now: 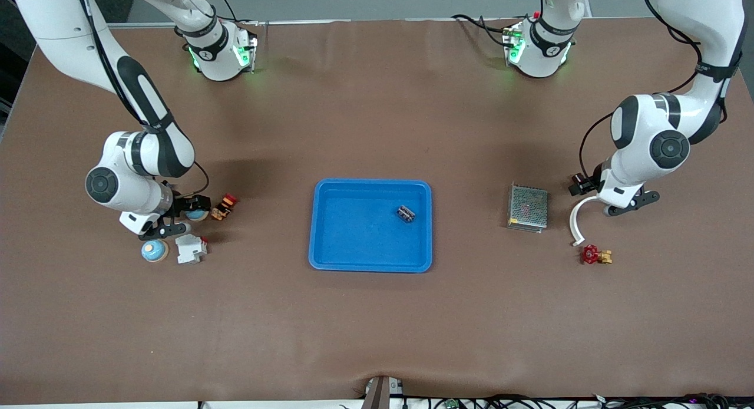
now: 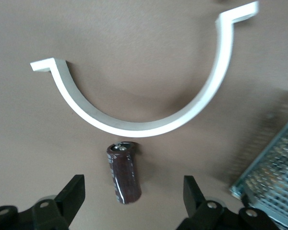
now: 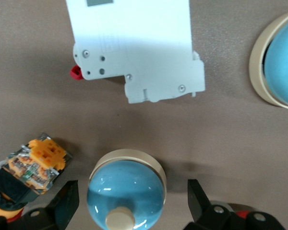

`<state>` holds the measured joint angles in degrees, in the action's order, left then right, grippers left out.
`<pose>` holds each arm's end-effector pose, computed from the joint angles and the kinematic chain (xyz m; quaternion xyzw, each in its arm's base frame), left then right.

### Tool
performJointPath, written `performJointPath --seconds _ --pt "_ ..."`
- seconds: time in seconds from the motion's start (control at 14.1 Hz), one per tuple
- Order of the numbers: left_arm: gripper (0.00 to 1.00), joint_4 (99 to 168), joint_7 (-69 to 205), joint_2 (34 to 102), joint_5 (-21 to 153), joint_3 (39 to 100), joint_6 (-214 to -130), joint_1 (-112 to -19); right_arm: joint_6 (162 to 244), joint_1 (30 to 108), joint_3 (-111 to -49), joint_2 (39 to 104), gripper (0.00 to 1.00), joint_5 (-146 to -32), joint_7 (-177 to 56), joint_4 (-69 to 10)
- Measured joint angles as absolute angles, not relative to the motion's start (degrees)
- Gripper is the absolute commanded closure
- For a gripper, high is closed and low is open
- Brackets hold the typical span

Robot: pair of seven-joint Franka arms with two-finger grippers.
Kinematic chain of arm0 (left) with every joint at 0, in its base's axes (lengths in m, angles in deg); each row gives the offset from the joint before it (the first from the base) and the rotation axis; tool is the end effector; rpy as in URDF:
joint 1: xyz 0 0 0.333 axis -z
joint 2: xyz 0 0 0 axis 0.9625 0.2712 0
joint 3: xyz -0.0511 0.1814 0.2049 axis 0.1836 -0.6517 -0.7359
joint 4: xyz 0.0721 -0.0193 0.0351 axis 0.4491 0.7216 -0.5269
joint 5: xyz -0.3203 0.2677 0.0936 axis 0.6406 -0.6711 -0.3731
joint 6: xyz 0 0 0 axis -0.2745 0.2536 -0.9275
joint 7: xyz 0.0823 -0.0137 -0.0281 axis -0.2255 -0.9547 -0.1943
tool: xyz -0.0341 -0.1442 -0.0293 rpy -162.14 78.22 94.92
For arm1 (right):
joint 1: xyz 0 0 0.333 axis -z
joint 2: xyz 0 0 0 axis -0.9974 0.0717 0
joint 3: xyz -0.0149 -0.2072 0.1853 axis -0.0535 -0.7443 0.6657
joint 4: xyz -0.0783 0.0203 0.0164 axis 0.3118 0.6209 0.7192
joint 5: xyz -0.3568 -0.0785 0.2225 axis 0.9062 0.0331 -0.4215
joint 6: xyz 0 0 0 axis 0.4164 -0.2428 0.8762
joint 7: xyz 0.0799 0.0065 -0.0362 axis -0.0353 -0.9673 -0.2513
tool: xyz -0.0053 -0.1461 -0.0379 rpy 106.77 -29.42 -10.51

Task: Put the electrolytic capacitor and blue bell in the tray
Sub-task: 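Grasp the second capacitor with the left gripper while the right grasps the bell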

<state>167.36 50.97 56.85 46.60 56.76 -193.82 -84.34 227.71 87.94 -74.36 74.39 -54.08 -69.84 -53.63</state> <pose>0.5046 0.0411 0.1098 -0.9809 -0.1733 0.0702 0.0536 0.5466 -0.0168 0.0663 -0.9923 -0.0955 0.0758 0.0197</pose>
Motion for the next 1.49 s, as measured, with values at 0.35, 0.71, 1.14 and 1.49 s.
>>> performJointPath --seconds 0.35,0.71,1.14,1.49 --pt "0.28 168.13 50.98 60.19 46.6 56.77 -196.6 -87.1 227.79 87.42 -74.33 74.4 0.0 -54.08 -69.88 -53.65" --pt "0.99 168.01 50.98 62.5 46.6 56.97 -198.46 -87.83 227.87 87.66 -74.52 74.41 0.25 -54.08 -71.9 -53.83" --pt "1.0 166.02 50.79 61.74 46.6 59.11 -198.62 -87.71 227.91 88.03 -74.56 74.29 0.48 -54.1 -74.63 -54.0" --pt "1.0 156.77 42.53 60.07 46.6 66.82 -187.54 -87.65 227.38 88.26 -74.58 73.7 0.49 -54.12 -75.43 -53.13"
